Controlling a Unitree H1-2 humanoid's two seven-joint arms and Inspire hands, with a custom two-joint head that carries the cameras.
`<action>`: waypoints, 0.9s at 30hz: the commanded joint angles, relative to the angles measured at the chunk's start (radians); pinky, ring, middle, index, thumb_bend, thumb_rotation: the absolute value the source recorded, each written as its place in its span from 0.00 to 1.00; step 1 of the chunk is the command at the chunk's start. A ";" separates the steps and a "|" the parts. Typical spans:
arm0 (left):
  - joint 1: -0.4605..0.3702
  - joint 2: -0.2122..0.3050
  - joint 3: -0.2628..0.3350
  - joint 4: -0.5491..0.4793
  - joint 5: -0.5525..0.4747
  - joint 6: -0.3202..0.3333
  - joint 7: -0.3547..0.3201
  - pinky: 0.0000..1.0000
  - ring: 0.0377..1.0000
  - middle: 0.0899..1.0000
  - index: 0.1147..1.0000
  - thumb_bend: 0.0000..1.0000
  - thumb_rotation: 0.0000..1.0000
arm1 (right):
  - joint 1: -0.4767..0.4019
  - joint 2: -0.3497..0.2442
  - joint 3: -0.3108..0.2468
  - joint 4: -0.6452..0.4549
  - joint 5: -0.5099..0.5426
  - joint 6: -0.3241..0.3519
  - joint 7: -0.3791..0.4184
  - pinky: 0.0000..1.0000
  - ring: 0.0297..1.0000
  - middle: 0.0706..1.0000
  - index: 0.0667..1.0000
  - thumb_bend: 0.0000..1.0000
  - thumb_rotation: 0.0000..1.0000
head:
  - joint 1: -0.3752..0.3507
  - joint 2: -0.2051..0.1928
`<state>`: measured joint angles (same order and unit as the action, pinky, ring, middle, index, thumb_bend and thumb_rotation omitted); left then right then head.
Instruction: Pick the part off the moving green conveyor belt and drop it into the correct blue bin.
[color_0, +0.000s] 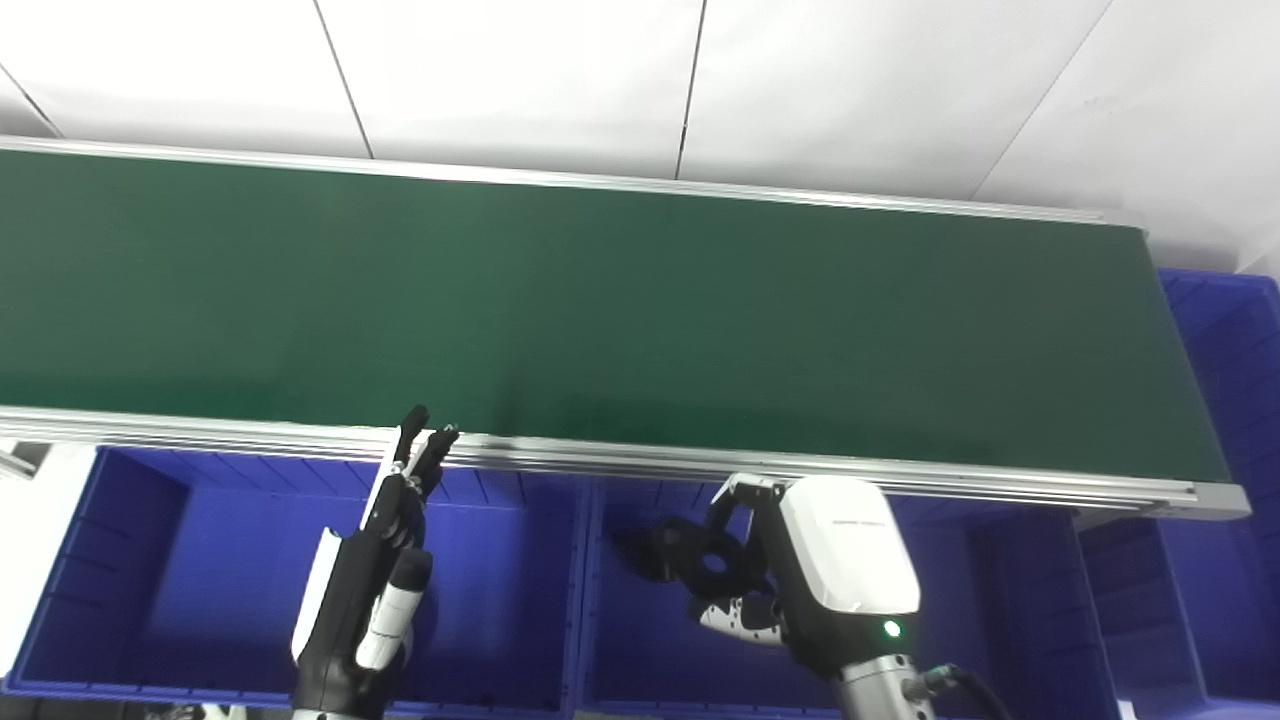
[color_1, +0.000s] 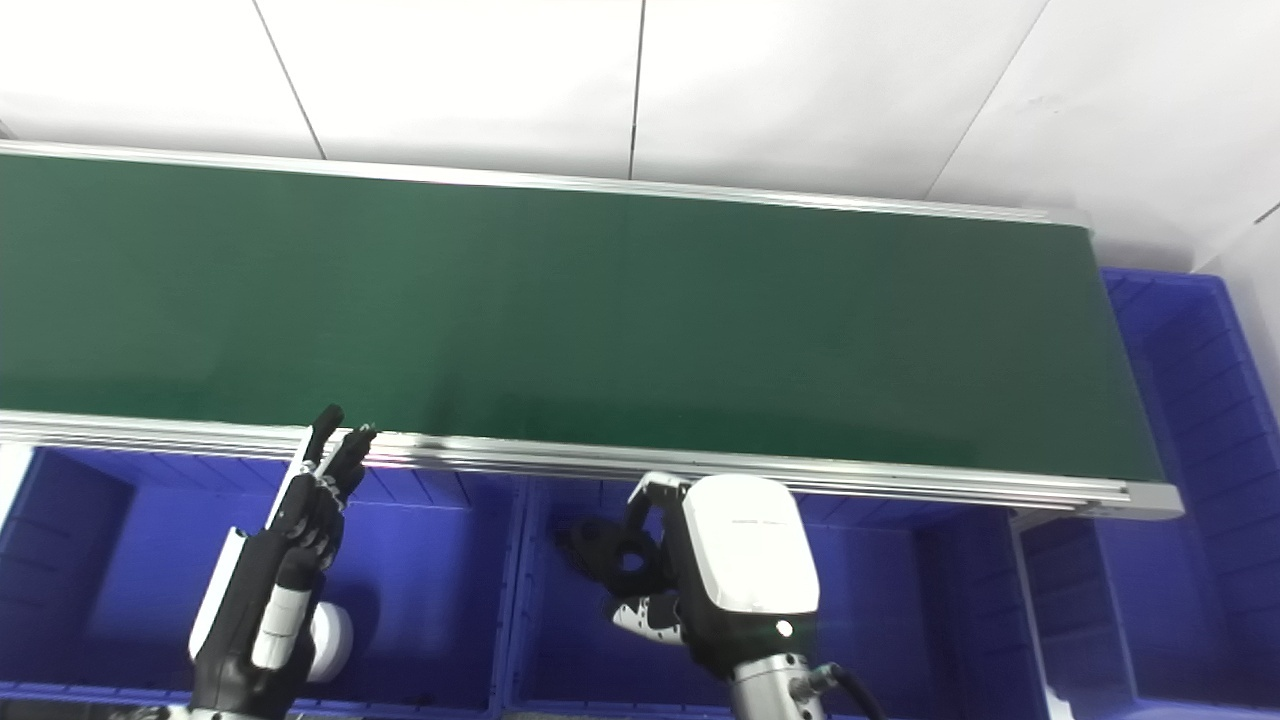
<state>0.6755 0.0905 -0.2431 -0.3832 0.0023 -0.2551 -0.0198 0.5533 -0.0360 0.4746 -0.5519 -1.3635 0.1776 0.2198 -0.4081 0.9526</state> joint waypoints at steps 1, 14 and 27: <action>0.006 -0.003 0.002 -0.037 -0.010 -0.010 -0.014 1.00 0.97 0.93 1.00 0.71 0.91 | -0.018 0.027 0.022 0.071 -0.005 -0.011 -0.019 0.13 0.17 0.26 0.45 0.51 0.13 | 0.009 -0.002; -0.004 0.000 0.013 -0.012 -0.006 -0.038 -0.022 1.00 0.95 0.88 1.00 0.67 0.92 | -0.086 0.007 0.023 0.175 0.033 0.034 0.197 0.46 0.60 0.72 0.84 0.98 0.67 | 0.010 -0.007; 0.007 -0.012 0.007 0.006 0.020 -0.060 -0.026 1.00 0.96 0.87 1.00 0.68 0.94 | -0.001 0.025 -0.011 0.056 0.371 -0.068 0.021 0.53 0.66 0.77 0.82 0.97 0.80 | 0.057 -0.038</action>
<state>0.6704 0.0832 -0.2354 -0.3656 0.0082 -0.2672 -0.0374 0.5132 -0.0480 0.4487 -0.4253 -1.0733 0.1850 0.3333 -0.3514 0.9158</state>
